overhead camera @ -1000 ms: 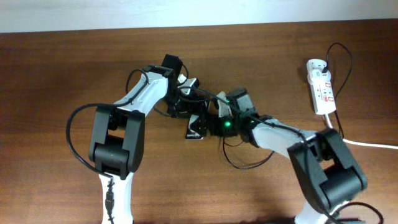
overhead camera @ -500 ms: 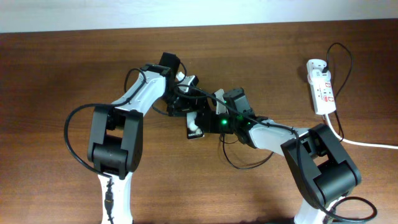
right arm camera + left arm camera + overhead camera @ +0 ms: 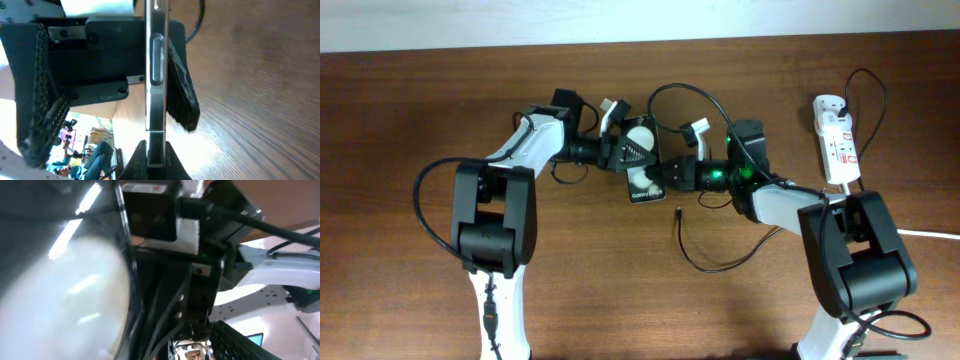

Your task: Plug charger to phone and switch on socket

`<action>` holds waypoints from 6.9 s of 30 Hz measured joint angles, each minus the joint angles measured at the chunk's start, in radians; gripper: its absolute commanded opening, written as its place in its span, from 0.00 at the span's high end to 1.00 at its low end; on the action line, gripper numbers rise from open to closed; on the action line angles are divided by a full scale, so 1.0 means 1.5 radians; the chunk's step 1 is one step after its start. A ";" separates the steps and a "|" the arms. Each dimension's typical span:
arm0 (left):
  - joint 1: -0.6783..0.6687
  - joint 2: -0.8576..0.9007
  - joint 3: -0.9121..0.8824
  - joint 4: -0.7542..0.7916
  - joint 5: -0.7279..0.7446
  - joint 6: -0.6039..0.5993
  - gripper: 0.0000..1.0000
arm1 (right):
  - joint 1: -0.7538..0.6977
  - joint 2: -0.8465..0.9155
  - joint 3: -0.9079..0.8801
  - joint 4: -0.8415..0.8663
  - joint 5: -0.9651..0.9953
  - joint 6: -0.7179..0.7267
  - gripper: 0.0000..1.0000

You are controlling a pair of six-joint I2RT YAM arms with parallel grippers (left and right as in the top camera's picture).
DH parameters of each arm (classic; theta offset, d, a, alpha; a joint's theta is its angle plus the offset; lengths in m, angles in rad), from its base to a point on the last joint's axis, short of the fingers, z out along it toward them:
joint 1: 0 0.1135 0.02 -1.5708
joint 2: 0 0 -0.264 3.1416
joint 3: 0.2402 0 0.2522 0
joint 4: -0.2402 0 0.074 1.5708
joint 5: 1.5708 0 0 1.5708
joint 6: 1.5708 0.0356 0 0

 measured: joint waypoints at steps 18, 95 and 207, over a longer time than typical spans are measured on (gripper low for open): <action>0.030 -0.164 0.116 0.002 0.009 0.000 0.46 | 0.011 -0.001 0.005 0.540 -0.010 0.290 0.96; 0.087 -0.183 -0.380 0.596 -0.245 -0.606 1.00 | -0.081 -0.037 0.028 -0.399 0.262 -0.202 0.01; 0.106 -0.183 -0.382 0.676 -0.220 -0.737 1.00 | 0.327 -0.233 -0.204 -0.004 0.514 0.095 0.96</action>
